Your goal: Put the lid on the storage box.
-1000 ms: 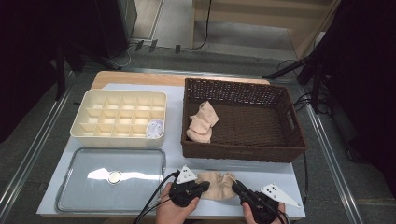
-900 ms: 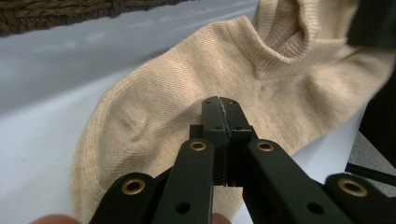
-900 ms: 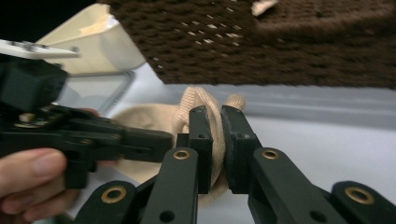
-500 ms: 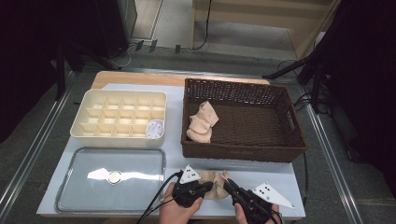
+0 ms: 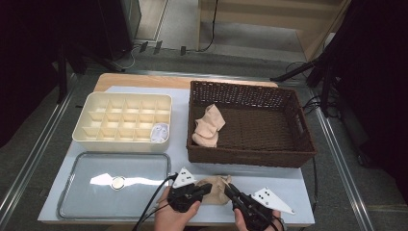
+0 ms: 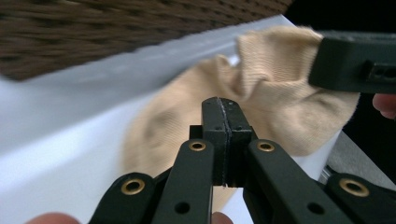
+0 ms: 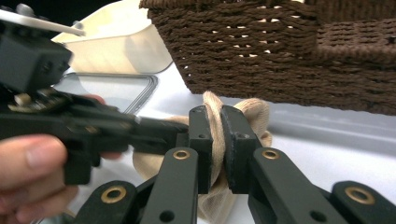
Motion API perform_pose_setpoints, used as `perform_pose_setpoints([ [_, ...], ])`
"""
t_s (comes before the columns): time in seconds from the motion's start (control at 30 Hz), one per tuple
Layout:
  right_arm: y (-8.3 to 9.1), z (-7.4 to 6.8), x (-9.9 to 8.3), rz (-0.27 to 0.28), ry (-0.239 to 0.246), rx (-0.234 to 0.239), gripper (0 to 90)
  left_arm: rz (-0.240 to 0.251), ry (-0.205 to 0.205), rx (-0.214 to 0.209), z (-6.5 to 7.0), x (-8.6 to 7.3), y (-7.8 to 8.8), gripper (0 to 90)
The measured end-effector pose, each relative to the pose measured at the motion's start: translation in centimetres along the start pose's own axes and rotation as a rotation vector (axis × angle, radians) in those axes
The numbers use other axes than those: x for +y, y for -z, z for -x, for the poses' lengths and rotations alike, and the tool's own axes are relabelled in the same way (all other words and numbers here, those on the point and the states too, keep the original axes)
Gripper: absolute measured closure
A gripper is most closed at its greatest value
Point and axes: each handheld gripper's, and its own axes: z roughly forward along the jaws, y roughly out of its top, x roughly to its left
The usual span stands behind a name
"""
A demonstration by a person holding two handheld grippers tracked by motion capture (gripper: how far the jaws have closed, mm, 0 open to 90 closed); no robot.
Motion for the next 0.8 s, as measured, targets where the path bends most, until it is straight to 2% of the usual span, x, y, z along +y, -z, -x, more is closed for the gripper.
perform_pose_setpoints([
  [0.13,-0.7,-0.8,-0.1,-0.003,0.005,-0.002,84.3,0.020,0.013,0.014,-1.4,-0.3,2.0,90.0],
  [0.27,-1.6,-1.7,-0.4,-0.016,0.028,0.003,84.3,0.019,0.025,0.024,-2.5,-1.0,3.0,90.0],
  [0.53,-3.7,-3.6,-1.2,-0.046,0.081,0.003,84.2,-0.003,0.052,0.005,-3.3,-1.6,2.8,90.0],
  [0.8,-5.1,-4.2,-1.9,-0.064,0.118,-0.011,84.1,-0.033,0.051,-0.006,-3.2,-2.0,1.9,90.0],
])
